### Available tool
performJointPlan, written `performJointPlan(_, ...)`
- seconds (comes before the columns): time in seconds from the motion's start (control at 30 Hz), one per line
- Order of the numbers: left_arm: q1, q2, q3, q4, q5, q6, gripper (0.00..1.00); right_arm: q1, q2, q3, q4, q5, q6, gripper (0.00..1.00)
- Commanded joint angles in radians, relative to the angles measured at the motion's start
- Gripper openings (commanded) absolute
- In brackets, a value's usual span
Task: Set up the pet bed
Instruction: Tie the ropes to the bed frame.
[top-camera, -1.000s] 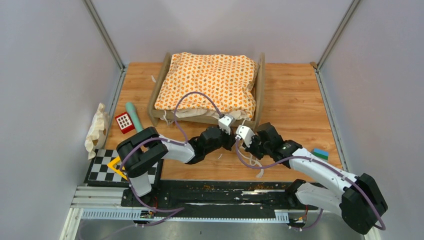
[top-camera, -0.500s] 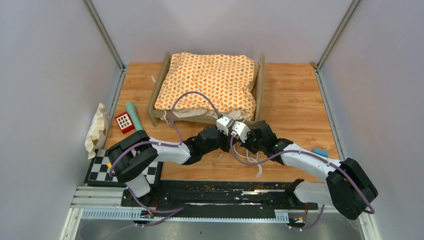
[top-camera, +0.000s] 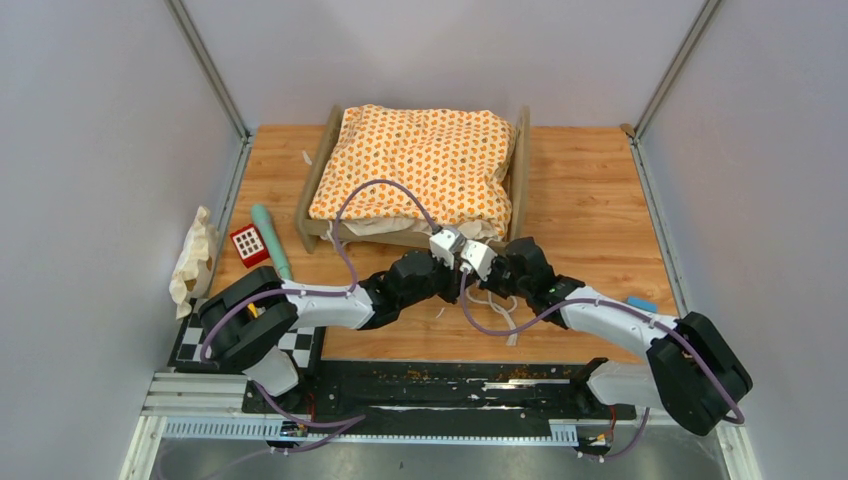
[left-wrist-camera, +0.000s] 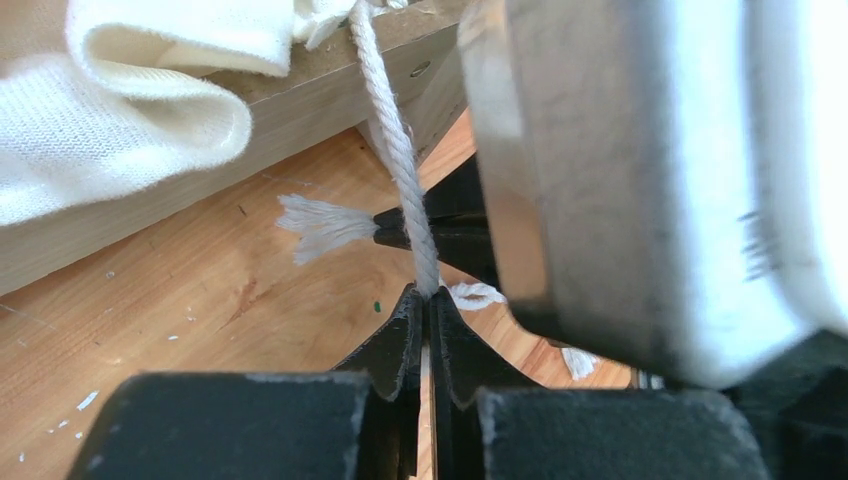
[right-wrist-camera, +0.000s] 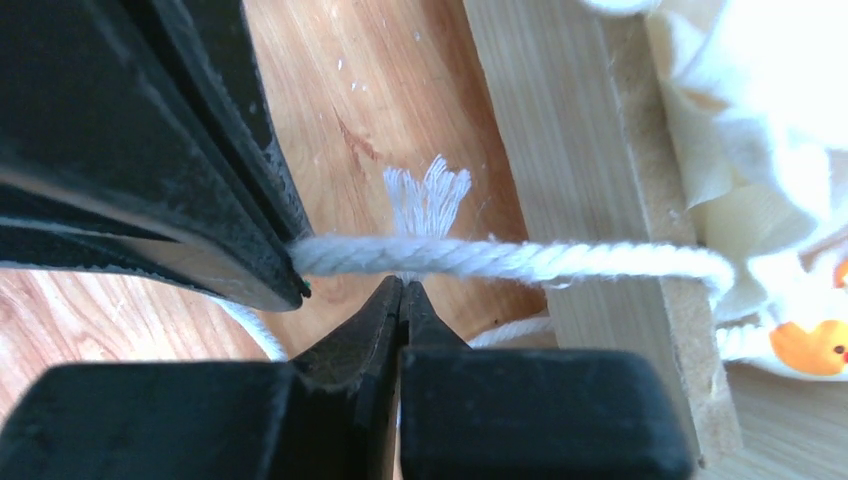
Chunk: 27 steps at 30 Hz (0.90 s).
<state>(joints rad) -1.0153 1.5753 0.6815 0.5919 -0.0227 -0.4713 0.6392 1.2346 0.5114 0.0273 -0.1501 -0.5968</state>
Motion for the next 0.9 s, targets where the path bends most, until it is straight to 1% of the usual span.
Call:
performJointPlan(0.0,-0.006,-0.041,0.031,-0.008,-0.004,-0.007,0.06,-0.006,-0.048,0.003,0.126,-0.099,-0.031,0.00)
performJointPlan(0.07,-0.006,-0.044,0.032,-0.010,-0.006,-0.010,0.07,-0.007,-0.060,-0.015,0.163,-0.121,-0.030,0.00)
performJointPlan(0.2,-0.006,-0.052,0.031,-0.014,-0.010,-0.013,0.15,-0.009,-0.067,-0.026,0.191,-0.138,-0.036,0.00)
performJointPlan(0.3,-0.005,-0.060,0.030,-0.018,-0.016,-0.016,0.23,-0.009,-0.081,-0.039,0.214,-0.155,-0.037,0.00)
performJointPlan(0.4,-0.005,-0.077,0.027,-0.026,-0.019,-0.017,0.30,-0.010,-0.089,-0.052,0.245,-0.164,-0.036,0.00)
performJointPlan(0.53,-0.006,-0.135,0.008,-0.043,-0.034,-0.025,0.40,-0.014,-0.085,-0.063,0.279,-0.164,-0.036,0.00)
performJointPlan(0.73,-0.005,-0.267,-0.048,-0.066,-0.120,-0.064,0.55,-0.018,-0.089,-0.086,0.328,-0.169,-0.041,0.00)
performJointPlan(0.8,-0.005,-0.298,-0.064,-0.079,-0.158,-0.091,0.58,-0.018,-0.090,-0.090,0.341,-0.170,-0.044,0.00)
performJointPlan(0.87,-0.004,-0.319,-0.072,-0.114,-0.228,-0.143,0.61,-0.019,-0.086,-0.088,0.346,-0.171,-0.051,0.00)
